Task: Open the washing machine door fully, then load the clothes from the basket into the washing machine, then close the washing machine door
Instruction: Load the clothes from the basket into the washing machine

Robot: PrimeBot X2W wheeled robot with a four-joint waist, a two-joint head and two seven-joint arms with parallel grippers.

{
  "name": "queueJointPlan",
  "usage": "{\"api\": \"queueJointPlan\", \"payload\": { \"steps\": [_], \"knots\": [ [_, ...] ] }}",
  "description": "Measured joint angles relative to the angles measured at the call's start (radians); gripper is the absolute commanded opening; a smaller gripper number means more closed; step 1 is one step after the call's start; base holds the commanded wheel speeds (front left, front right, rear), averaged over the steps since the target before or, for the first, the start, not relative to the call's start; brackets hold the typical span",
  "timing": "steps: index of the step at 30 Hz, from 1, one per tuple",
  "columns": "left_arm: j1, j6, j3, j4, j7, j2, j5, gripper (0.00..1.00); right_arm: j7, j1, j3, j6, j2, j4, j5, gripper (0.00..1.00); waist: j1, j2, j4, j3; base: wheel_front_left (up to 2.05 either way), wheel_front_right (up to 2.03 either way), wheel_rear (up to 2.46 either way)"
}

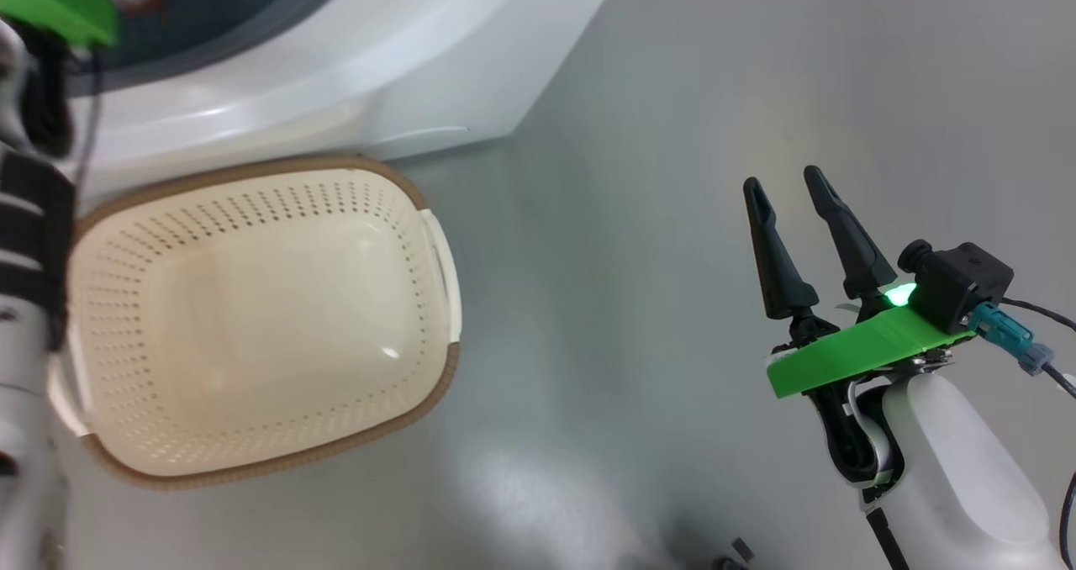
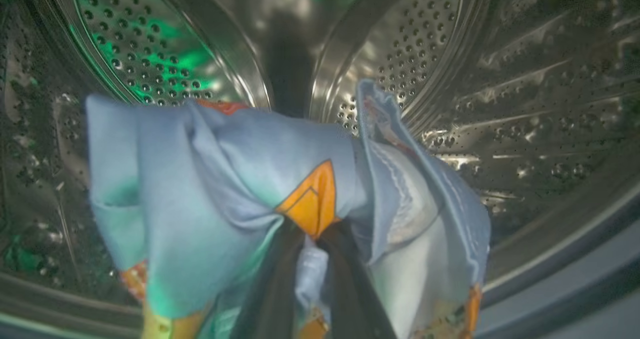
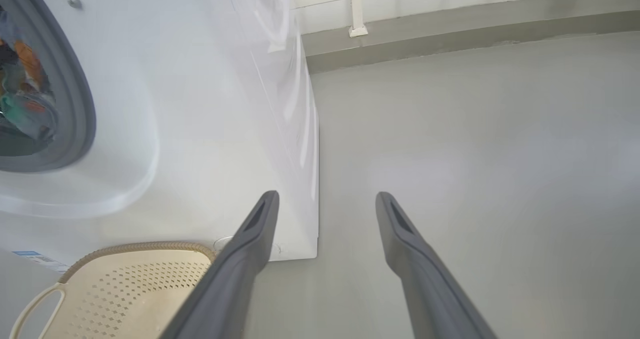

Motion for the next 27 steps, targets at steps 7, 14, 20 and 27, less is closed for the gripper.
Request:
{"api": "queueJointPlan", "payload": {
  "steps": [7, 14, 20, 27],
  "knots": [
    [-0.069, 0.046, 0.034, -0.042, -0.007, 0.038, 0.038, 0.0, 0.0, 0.0, 0.009, 0.0, 0.03, -0.007, -0.003, 1.0, -0.0001, 0.0, -0.052, 0.056, 0.0, 0.0, 0.0],
    [-0.095, 0.092, 0.009, 0.105, 0.076, 0.03, 0.078, 1.0, 0.0, 0.0, 0.018, 0.0, 0.042, -0.002, -0.003, 1.0, 0.0, 0.0, -0.061, 0.064, 0.0, 0.0, 0.0],
    [-0.112, 0.105, 0.002, 0.181, 0.184, 0.012, 0.076, 1.0, 0.0, 0.0, 0.02, 0.0, 0.041, 0.004, -0.007, 1.0, 0.0, 0.0, -0.048, 0.045, 0.0, 0.0, 0.0],
    [-0.104, 0.076, 0.002, 0.19, 0.098, -0.017, 0.064, 1.0, 0.0, -0.001, 0.025, 0.0, 0.035, 0.013, -0.013, 1.0, 0.0, 0.0, -0.027, 0.009, 0.0, 0.0, 0.0]
  ]
}}
